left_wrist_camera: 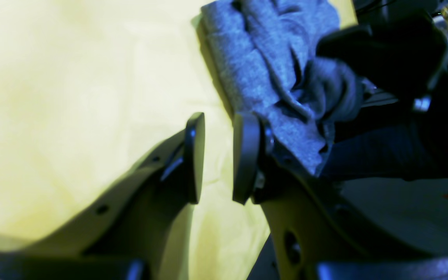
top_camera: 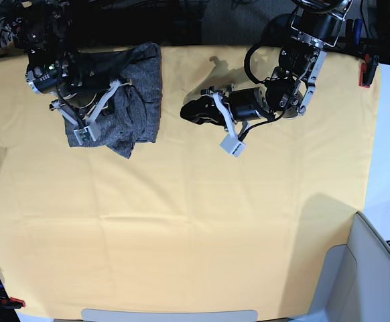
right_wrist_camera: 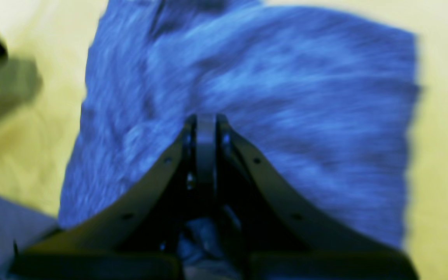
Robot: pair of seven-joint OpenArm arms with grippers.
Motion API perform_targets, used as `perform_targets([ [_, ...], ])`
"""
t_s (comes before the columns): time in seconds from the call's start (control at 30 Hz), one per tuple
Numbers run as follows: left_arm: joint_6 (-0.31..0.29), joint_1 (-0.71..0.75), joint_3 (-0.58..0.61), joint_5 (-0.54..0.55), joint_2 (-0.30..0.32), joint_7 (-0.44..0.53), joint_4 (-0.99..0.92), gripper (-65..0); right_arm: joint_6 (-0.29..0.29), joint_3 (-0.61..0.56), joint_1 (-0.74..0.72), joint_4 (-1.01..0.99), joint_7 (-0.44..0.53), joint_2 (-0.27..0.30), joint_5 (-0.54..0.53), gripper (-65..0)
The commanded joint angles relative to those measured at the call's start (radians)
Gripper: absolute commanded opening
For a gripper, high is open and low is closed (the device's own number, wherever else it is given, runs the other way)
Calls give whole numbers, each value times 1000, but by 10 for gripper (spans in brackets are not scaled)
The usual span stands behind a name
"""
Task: Fold the T-shirt properly
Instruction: 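Smooth and tuck the folded stack's edges with the right gripper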
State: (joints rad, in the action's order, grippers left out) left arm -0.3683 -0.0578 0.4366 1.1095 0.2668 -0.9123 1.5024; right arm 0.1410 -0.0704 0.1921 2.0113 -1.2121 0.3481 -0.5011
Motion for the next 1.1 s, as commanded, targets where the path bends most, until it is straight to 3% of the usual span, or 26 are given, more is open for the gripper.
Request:
perform_targets([
  [0.0, -13, -15, -5, 25, 4, 17, 17, -521, 3, -30, -4, 18, 13, 22, -14, -650],
  [0.1, -13, -15, -5, 25, 4, 17, 17, -521, 3, -128, -3, 19, 12, 55, -77, -650],
  [0.3, -13, -15, -5, 25, 4, 17, 17, -521, 4, -245, -15, 21, 12, 162, -316, -650],
  [0.53, -13, -15, -5, 25, 4, 17, 17, -521, 4, -231, -81, 21, 15, 245, -522, -650],
  [0.73, -13, -15, -5, 25, 4, 17, 17, -521, 4, -82, -124, 22, 15, 256, -758, -650],
  [0.8, -13, -15, -5, 25, 4, 17, 17, -521, -4, -26, -131, 22, 15, 256, -759, -650],
  [0.87, -13, -14, -5, 25, 4, 17, 17, -521, -5, 21, -122, 21, 15, 256, -696, -650],
  [1.07, -13, 5, -6, 25, 4, 17, 17, -521, -5, 28, 7, 21, 13, 262, -511, -650],
])
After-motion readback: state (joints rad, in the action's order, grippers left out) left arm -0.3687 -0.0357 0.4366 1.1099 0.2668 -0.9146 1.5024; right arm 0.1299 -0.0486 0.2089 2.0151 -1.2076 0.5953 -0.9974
